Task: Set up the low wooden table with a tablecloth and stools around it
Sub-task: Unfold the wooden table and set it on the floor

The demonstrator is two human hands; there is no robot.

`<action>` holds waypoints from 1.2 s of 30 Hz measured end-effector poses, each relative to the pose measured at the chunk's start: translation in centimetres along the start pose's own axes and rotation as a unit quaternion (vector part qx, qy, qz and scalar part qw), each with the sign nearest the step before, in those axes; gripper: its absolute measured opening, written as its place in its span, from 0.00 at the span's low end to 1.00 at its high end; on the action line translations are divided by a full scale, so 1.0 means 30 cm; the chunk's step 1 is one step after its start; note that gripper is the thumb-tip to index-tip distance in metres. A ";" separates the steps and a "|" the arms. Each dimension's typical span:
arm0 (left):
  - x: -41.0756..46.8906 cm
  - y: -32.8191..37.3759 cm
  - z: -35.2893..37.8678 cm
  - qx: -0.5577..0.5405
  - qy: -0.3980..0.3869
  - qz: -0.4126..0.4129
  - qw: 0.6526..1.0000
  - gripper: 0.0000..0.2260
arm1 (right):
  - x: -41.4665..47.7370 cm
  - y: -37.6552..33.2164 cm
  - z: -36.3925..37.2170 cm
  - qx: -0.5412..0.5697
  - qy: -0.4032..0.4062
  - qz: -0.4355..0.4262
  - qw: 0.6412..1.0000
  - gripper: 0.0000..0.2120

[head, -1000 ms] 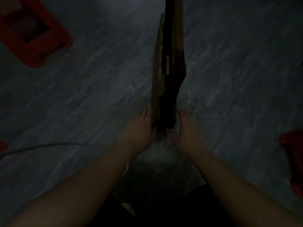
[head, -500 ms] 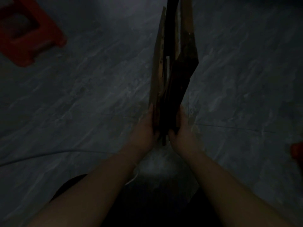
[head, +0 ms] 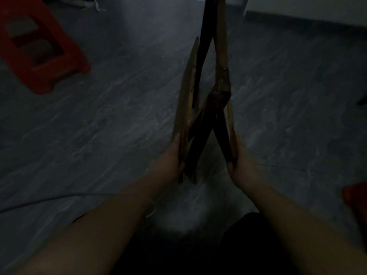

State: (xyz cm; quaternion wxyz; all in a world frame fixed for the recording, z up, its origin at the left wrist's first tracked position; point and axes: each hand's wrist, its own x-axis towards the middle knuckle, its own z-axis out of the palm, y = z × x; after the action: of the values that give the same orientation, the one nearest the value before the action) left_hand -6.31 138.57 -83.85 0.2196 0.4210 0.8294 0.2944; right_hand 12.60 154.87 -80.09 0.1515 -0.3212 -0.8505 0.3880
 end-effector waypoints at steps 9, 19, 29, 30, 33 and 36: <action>-0.012 0.013 -0.081 0.069 -0.016 -0.059 0.996 0.38 | -0.040 0.005 -0.212 -0.078 -0.004 0.089 0.993 0.45; -0.073 0.045 -0.347 0.168 -0.020 -0.121 0.978 0.32 | -0.053 -0.095 -0.307 -0.192 -0.009 0.086 0.978 0.35; -0.106 0.038 -0.633 0.285 -0.048 -0.102 0.952 0.36 | -0.006 -0.222 -0.344 -0.350 -0.049 0.067 0.933 0.45; -0.110 0.032 -0.651 0.296 -0.047 -0.104 0.948 0.38 | -0.003 -0.236 -0.348 -0.359 -0.059 0.072 0.929 0.46; -0.128 0.016 -0.690 0.320 -0.042 -0.127 0.938 0.42 | -0.004 -0.267 -0.370 -0.354 -0.091 0.076 0.928 0.47; -0.134 0.025 -0.727 0.312 -0.053 -0.146 0.937 0.44 | -0.001 -0.299 -0.408 -0.378 -0.098 0.078 0.917 0.46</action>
State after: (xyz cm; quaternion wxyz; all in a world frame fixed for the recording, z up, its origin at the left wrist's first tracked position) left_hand -17.02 128.97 -66.95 0.1618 0.3577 0.9189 -0.0372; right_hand 14.99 157.31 -65.31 -0.0965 -0.3805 -0.9165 0.0775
